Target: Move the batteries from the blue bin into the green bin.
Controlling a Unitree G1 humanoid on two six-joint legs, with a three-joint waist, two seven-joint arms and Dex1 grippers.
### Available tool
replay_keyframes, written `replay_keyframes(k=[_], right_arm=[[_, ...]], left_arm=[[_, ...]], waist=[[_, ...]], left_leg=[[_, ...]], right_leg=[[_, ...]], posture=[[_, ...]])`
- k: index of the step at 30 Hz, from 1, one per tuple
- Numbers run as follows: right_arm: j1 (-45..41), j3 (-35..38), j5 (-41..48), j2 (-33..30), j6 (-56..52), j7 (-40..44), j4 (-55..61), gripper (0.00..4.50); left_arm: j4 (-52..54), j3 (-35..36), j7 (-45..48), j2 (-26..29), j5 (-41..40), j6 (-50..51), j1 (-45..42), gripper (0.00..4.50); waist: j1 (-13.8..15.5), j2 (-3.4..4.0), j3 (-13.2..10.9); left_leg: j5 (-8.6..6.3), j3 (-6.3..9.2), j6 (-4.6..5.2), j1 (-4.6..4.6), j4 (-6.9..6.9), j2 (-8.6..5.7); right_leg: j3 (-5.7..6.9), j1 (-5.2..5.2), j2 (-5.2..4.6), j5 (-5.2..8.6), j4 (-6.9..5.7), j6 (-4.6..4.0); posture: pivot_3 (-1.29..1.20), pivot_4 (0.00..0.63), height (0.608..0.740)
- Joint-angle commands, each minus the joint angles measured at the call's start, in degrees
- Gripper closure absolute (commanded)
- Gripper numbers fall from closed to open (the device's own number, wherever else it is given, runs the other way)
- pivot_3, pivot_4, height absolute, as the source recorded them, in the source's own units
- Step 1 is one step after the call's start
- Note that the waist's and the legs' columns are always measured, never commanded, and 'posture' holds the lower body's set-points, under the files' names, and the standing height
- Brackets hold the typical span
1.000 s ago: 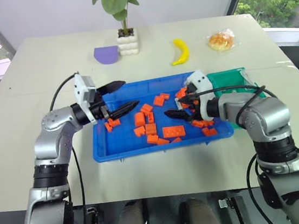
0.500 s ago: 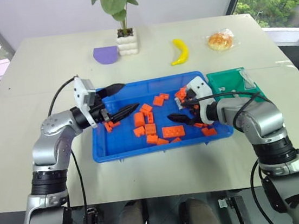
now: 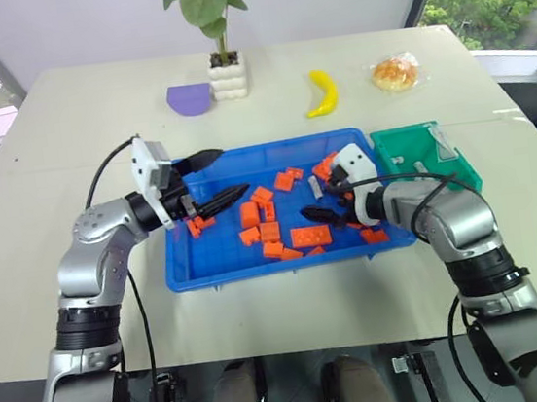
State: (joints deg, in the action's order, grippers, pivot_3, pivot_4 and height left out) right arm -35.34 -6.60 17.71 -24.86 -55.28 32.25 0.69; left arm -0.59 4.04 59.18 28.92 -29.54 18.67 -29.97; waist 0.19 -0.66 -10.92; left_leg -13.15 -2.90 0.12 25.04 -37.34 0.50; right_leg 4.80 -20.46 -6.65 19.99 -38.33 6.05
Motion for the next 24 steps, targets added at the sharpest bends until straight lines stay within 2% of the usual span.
replay_keyframes(k=[1, 6, 7, 9, 12, 16, 21, 24], right_arm=[[-1.5, -0.5, -1.0, 1.7, 0.9, -1.0, -2.7, 0.1], [-2.2, -1.2, -2.3, 2.7, 2.5, -1.2, -5.1, 0.1], [-2.2, -1.2, -2.5, 2.7, 2.7, -1.1, -5.4, 0.33], [-2.2, -1.3, -2.7, 2.7, 2.8, -0.9, -5.6, 0.92], [-2.1, -1.3, -2.7, 2.8, 2.7, -0.7, -5.7, 2.23], [-2.0, -1.1, -2.8, 3.1, 2.3, -0.5, -5.2, 4.35], [-2.3, -1.5, -3.6, 2.8, 3.0, -0.4, -3.9, 4.44], [-6.2, 0.0, -3.2, 1.2, 2.2, 0.1, -1.0, 4.44]], left_arm=[[3.3, 0.1, 2.1, 2.8, -0.5, 0.6, 0.3, 0.0], [4.3, -1.2, 3.8, 4.9, -0.3, 1.8, 1.0, 0.0], [4.6, -1.4, 4.2, 5.3, -0.4, 2.2, 1.1, 0.0], [5.2, -1.9, 5.2, 6.1, -0.9, 3.4, 1.4, 0.0], [5.7, -2.4, 6.5, 7.0, -1.1, 4.7, 1.5, 0.0], [5.7, -2.6, 7.1, 7.4, -1.0, 5.0, 1.5, 0.0], [5.1, -2.6, 7.2, 6.8, -0.7, 4.6, 1.1, 0.0], [4.5, -1.8, 6.7, 5.6, -1.8, 4.7, 0.5, 0.0]], waist=[[-0.1, 0.0, 0.0], [-0.1, 0.01, 0.0], [-0.1, 0.01, 0.0], [-0.1, 0.01, 0.0], [-0.2, 0.01, 0.0], [-0.7, 0.01, 0.0], [-0.9, 0.02, 0.0], [-0.9, 0.02, 0.0]], left_leg=[[0.0, 0.01, 0.0, 0.0, 0.0, 0.0], [0.0, 0.01, 0.0, 0.0, 0.0, 0.0], [0.0, 0.01, 0.0, 0.0, 0.0, 0.0], [0.0, 0.01, 0.0, 0.0, 0.01, 0.0], [0.0, 0.01, 0.0, 0.0, 0.02, 0.0], [0.0, 0.02, 0.0, 0.0, 0.03, 0.0], [0.0, 0.03, 0.0, -0.01, 0.06, 0.02], [0.0, 0.03, 0.0, 0.0, 0.06, 0.02]], right_leg=[[0.0, 0.0, 0.0, 0.0, 0.0, 0.0], [0.0, 0.0, 0.01, 0.0, 0.0, 0.0], [0.0, 0.0, 0.01, 0.0, 0.0, 0.0], [0.0, 0.0, 0.01, 0.0, 0.0, 0.0], [0.0, 0.0, 0.01, 0.0, -0.01, 0.0], [0.0, 0.0, 0.01, 0.0, 0.0, 0.0], [0.0, -0.01, 0.03, 0.0, 0.0, 0.0], [-0.01, -0.01, 0.02, 0.0, 0.0, 0.0]], posture=[[0.0, 0.15, 0.739], [0.0, 0.15, 0.739], [0.0, 0.15, 0.739], [0.0, 0.15, 0.739], [0.0, 0.15, 0.739], [0.0, 0.15, 0.739], [0.0, 0.15, 0.739], [0.0, 0.15, 0.739]])
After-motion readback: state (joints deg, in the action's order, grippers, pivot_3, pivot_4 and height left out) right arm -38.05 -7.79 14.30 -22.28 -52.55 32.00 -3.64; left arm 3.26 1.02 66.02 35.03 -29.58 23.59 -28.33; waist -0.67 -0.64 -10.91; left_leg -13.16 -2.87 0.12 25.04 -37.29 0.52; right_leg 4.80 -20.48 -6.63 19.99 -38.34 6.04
